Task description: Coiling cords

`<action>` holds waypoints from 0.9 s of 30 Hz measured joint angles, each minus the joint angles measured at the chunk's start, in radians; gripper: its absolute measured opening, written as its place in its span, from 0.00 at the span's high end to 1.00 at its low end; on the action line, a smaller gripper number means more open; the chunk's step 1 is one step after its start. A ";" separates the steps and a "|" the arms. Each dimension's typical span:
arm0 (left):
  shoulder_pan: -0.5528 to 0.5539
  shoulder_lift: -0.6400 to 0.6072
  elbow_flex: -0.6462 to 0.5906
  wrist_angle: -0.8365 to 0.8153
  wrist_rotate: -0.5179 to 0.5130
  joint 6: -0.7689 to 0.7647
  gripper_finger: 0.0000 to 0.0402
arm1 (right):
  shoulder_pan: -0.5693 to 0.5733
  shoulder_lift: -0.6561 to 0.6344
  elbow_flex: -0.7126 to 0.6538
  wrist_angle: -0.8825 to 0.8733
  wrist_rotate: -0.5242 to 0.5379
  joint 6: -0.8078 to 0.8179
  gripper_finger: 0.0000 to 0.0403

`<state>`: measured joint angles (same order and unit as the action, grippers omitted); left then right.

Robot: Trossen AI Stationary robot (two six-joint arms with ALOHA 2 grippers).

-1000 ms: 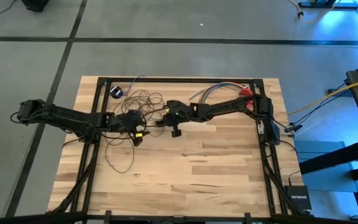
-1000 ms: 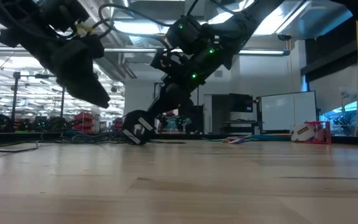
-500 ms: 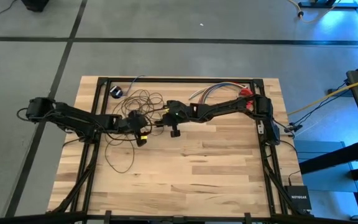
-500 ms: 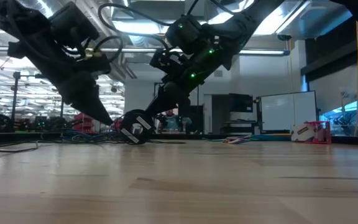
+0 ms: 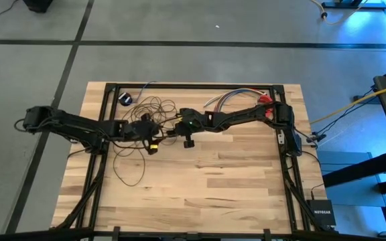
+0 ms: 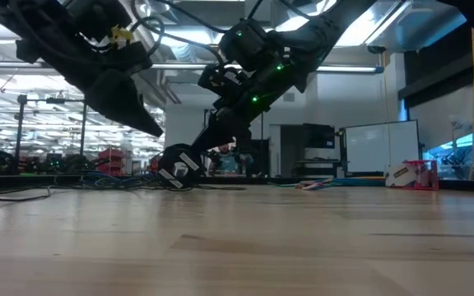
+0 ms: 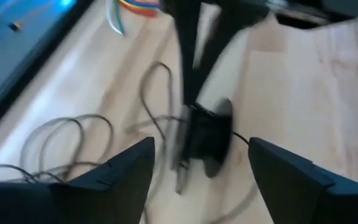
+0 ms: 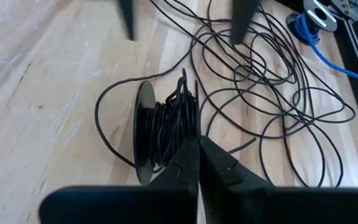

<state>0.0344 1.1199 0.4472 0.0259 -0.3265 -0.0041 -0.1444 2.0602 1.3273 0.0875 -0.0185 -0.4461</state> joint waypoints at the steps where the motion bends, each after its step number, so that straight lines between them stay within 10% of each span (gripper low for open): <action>1: 0.014 0.002 0.000 0.017 0.000 0.018 0.37 | 0.000 0.000 0.000 0.000 0.000 -0.001 1.00; 27: 0.152 0.216 0.002 0.323 0.171 0.098 0.58 | 0.000 0.001 0.000 0.001 0.000 -0.006 1.00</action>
<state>0.1867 1.3357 0.4488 0.3494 -0.1555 0.0943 -0.1448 2.0609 1.3273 0.0883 -0.0189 -0.4519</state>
